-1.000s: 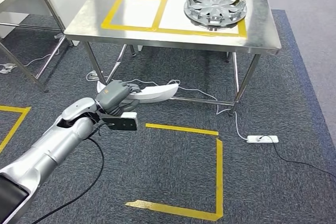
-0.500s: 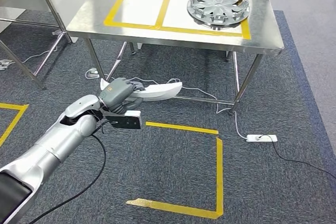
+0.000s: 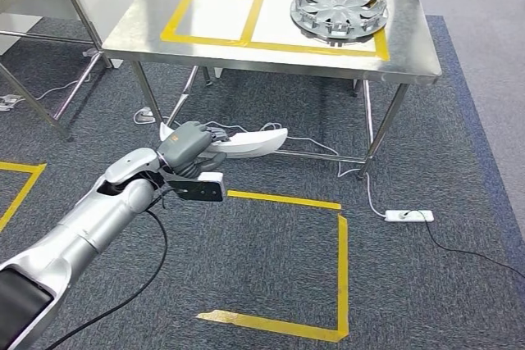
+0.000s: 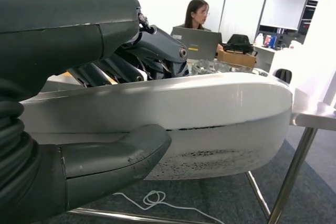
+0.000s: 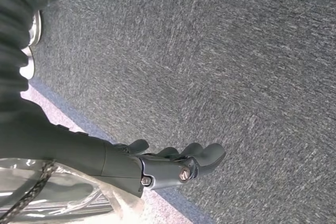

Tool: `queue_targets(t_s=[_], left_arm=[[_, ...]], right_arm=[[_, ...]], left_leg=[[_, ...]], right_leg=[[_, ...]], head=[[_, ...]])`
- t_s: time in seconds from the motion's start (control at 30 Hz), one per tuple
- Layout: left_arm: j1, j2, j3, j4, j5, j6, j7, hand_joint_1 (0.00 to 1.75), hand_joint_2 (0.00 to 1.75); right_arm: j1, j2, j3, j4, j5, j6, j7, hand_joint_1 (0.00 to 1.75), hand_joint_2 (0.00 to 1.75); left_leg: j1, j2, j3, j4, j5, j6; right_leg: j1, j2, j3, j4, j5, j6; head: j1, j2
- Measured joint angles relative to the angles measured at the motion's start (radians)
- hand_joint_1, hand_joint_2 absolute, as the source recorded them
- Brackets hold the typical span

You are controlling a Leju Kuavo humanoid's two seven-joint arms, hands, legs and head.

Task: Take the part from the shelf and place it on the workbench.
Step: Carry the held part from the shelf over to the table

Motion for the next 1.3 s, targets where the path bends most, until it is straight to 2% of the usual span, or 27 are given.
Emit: queue_targets(t_s=[0.1,0.2,0.23,0.27,0.33,0.37,0.4,0.43,0.47,0.53,0.57,0.6,0.67,0.7,0.77,0.8,0.87,0.9,0.93,0.97,1.03,1.07,1.1,1.2,1.23,1.27,1.3], left_arm=[[0.0,-0.001,0.0,0.001,0.0,0.0,0.0,1.75,1.75],[-0.004,-0.006,0.0,0.001,-0.001,0.0,0.0,1.75,1.75],[-0.007,-0.008,0.0,0.001,-0.002,0.0,0.001,1.75,1.75],[-0.01,-0.011,0.0,0.002,-0.002,0.0,0.001,1.75,1.75],[-0.013,-0.013,-0.001,0.003,-0.002,0.0,0.002,1.75,1.75],[-0.013,-0.014,-0.003,0.004,-0.002,0.0,0.002,1.75,1.75],[-0.012,-0.015,-0.005,0.005,-0.003,0.0,0.002,1.75,1.75],[-0.011,-0.017,-0.007,0.007,-0.003,0.0,0.003,1.75,1.75],[-0.011,-0.018,-0.01,0.008,-0.003,0.0,0.003,1.75,1.75],[-0.012,-0.018,-0.012,0.009,-0.003,0.0,0.003,1.75,1.75],[-0.014,-0.017,-0.013,0.01,-0.003,0.0,0.003,1.75,1.75],[-0.016,-0.016,-0.013,0.011,-0.003,0.0,0.003,1.75,1.75],[-0.019,-0.015,-0.014,0.012,-0.003,0.0,0.004,1.75,1.75],[-0.02,-0.016,-0.015,0.012,-0.002,0.0,0.004,1.75,1.75],[-0.02,-0.015,-0.015,0.012,-0.002,0.0,0.004,1.75,1.75],[-0.02,-0.013,-0.015,0.013,-0.002,-0.001,0.004,1.75,1.75],[-0.018,-0.008,-0.015,0.015,-0.002,-0.001,0.004,1.75,1.75],[-0.017,-0.007,-0.015,0.016,-0.002,-0.002,0.004,1.75,1.75],[-0.016,-0.006,-0.015,0.017,-0.002,-0.002,0.004,1.75,1.75],[-0.016,-0.006,-0.016,0.018,-0.002,-0.002,0.004,1.75,1.75],[-0.02,-0.006,-0.015,0.019,-0.002,-0.002,0.004,1.75,1.75],[-0.023,-0.006,-0.015,0.019,-0.001,-0.002,0.003,1.75,1.75],[-0.026,-0.007,-0.015,0.019,-0.001,-0.002,0.003,1.75,1.75],[-0.026,-0.01,-0.015,0.019,-0.001,-0.001,0.003,1.75,1.75],[-0.026,-0.01,-0.015,0.019,-0.001,0.0,0.003,1.75,1.75],[-0.025,-0.01,-0.015,0.019,-0.001,0.0,0.003,1.75,1.75],[-0.025,-0.01,-0.015,0.02,-0.001,0.0,0.003,1.75,1.75]], right_arm=[[0.0,0.0,0.0,0.0,-0.006,0.004,-0.002,0.0,1.75],[0.0,-0.001,-0.001,0.0,-0.007,0.009,-0.002,0.0,1.75],[0.0,-0.001,-0.001,0.0,-0.008,0.011,-0.002,0.0,1.75],[0.0,-0.001,-0.001,0.0,-0.009,0.012,-0.002,0.0,1.75],[0.0,-0.001,-0.002,0.0,-0.011,0.014,-0.001,0.0,1.75],[0.0,-0.001,-0.002,0.0,-0.012,0.015,-0.001,0.0,1.75],[0.0,-0.002,-0.002,0.0,-0.013,0.016,-0.001,0.0,1.75],[0.001,-0.002,-0.003,0.0,-0.013,0.017,0.0,0.0,1.75],[0.001,-0.003,-0.003,0.0,-0.013,0.017,0.0,0.0,1.75],[0.0,-0.001,-0.004,0.0,-0.011,0.017,-0.001,0.0,1.75],[-0.003,0.0,-0.005,0.0,-0.009,0.017,-0.001,0.0,1.75],[-0.004,0.001,-0.005,0.0,-0.007,0.016,-0.002,0.0,1.75],[-0.005,0.0,-0.005,0.001,-0.002,0.011,-0.002,0.0,1.75],[-0.004,0.0,-0.005,0.001,0.0,0.008,-0.003,0.0,1.75],[-0.004,0.0,-0.005,0.001,0.003,0.001,-0.003,0.0,1.75],[-0.004,0.0,-0.005,0.001,0.006,0.0,-0.003,0.0,1.75],[-0.004,0.0,-0.005,0.001,0.013,-0.002,-0.003,0.0,1.75],[-0.003,0.0,-0.005,0.001,0.016,-0.002,-0.002,0.0,1.75],[-0.002,0.0,-0.005,0.001,0.018,-0.002,-0.001,0.0,1.75],[-0.002,0.0,-0.005,0.001,0.019,-0.001,0.0,0.0,1.75],[-0.002,0.002,-0.005,0.001,0.019,-0.001,0.001,0.0,1.75],[-0.002,0.003,-0.005,0.001,0.019,-0.001,0.001,0.0,1.75],[-0.002,0.004,-0.005,0.001,0.019,-0.001,0.001,0.0,1.75],[-0.001,0.001,-0.005,0.001,0.019,-0.001,0.001,0.0,1.75],[-0.001,0.001,-0.005,0.001,0.019,-0.001,0.001,0.0,1.75],[-0.001,0.001,-0.005,0.001,0.019,-0.001,0.001,0.0,1.75],[-0.001,0.001,-0.005,0.001,0.019,-0.001,0.001,0.0,1.75]], left_leg=[[-0.001,0.0,0.0,0.002,0.0,0.002],[0.002,0.005,0.01,-0.02,0.014,0.02],[0.005,0.01,0.016,-0.035,0.022,0.025],[0.008,0.016,0.022,-0.048,0.029,0.028],[0.01,0.029,0.024,-0.055,0.031,0.03],[0.011,0.037,0.024,-0.054,0.03,0.028],[0.012,0.045,0.024,-0.053,0.028,0.025],[0.016,0.054,0.024,-0.051,0.025,0.02],[0.021,0.062,0.025,-0.046,0.021,0.012],[0.025,0.08,0.023,-0.025,0.004,-0.012],[0.024,0.087,0.02,-0.014,-0.004,-0.022],[0.02,0.093,0.019,-0.006,-0.01,-0.029],[0.018,0.104,0.02,0.0,-0.015,-0.034],[0.021,0.099,0.022,0.003,-0.021,-0.036],[0.026,0.064,0.004,0.054,-0.061,-0.038],[0.026,0.04,-0.021,0.111,-0.094,-0.037],[0.02,0.019,-0.09,0.253,-0.152,-0.029],[0.016,0.017,-0.114,0.297,-0.161,-0.022],[0.011,0.016,-0.122,0.303,-0.149,-0.012],[0.004,0.015,-0.112,0.272,-0.12,0.002],[-0.017,0.008,-0.059,0.144,-0.049,0.043],[-0.025,0.006,-0.034,0.086,-0.026,0.059],[-0.03,0.004,-0.018,0.046,-0.014,0.056],[-0.031,0.003,-0.011,0.019,-0.011,0.011],[-0.031,0.003,-0.011,0.019,-0.011,0.013],[-0.032,0.002,-0.012,0.019,-0.009,0.021],[-0.033,0.002,-0.013,0.019,-0.008,0.021]], right_leg=[[-0.001,0.0,0.001,-0.002,0.002,0.002],[-0.003,-0.003,0.002,-0.013,0.006,0.014],[-0.002,-0.009,-0.005,-0.001,-0.004,0.017],[-0.002,-0.017,-0.024,0.033,-0.025,0.019],[-0.007,-0.03,-0.083,0.157,-0.085,0.027],[-0.011,-0.032,-0.113,0.218,-0.107,0.031],[-0.015,-0.034,-0.13,0.251,-0.112,0.036],[-0.02,-0.038,-0.126,0.243,-0.098,0.042],[-0.024,-0.046,-0.102,0.197,-0.069,0.049],[-0.029,-0.088,-0.036,0.073,-0.021,0.063],[-0.029,-0.102,-0.016,0.037,-0.014,0.059],[-0.029,-0.11,-0.01,0.027,-0.017,0.05],[-0.029,-0.089,-0.017,0.037,-0.021,0.02],[-0.028,-0.08,-0.019,0.039,-0.022,0.012],[-0.026,-0.062,-0.018,0.039,-0.021,-0.002],[-0.025,-0.054,-0.018,0.039,-0.021,-0.008],[-0.017,-0.038,-0.018,0.038,-0.021,-0.017],[-0.011,-0.03,-0.018,0.038,-0.021,-0.021],[-0.004,-0.023,-0.017,0.038,-0.021,-0.023],[0.003,-0.017,-0.017,0.038,-0.02,-0.025],[0.014,-0.009,-0.016,0.038,-0.018,-0.028],[0.017,-0.007,-0.017,0.038,-0.017,-0.029],[0.02,-0.006,-0.018,0.039,-0.018,-0.032],[0.02,-0.007,-0.024,0.04,-0.019,-0.04],[0.019,-0.009,-0.024,0.039,-0.018,-0.038],[0.018,-0.009,-0.024,0.039,-0.016,-0.036],[0.018,-0.01,-0.023,0.038,-0.015,-0.034]], head=[[0.0,0.0],[0.0,0.0],[0.001,0.0],[0.002,0.0],[0.003,0.0],[0.003,0.0],[0.002,0.0],[0.002,0.0],[0.002,0.0],[0.007,0.0],[0.009,0.0],[0.008,0.0],[0.001,0.0],[-0.003,0.0],[-0.007,0.0],[-0.01,0.0],[-0.013,0.0],[-0.014,0.0],[-0.014,0.0],[-0.014,0.0],[-0.013,0.0],[-0.012,0.0],[-0.012,0.0],[-0.01,0.0],[-0.009,0.0],[-0.009,0.0],[-0.009,0.0]])
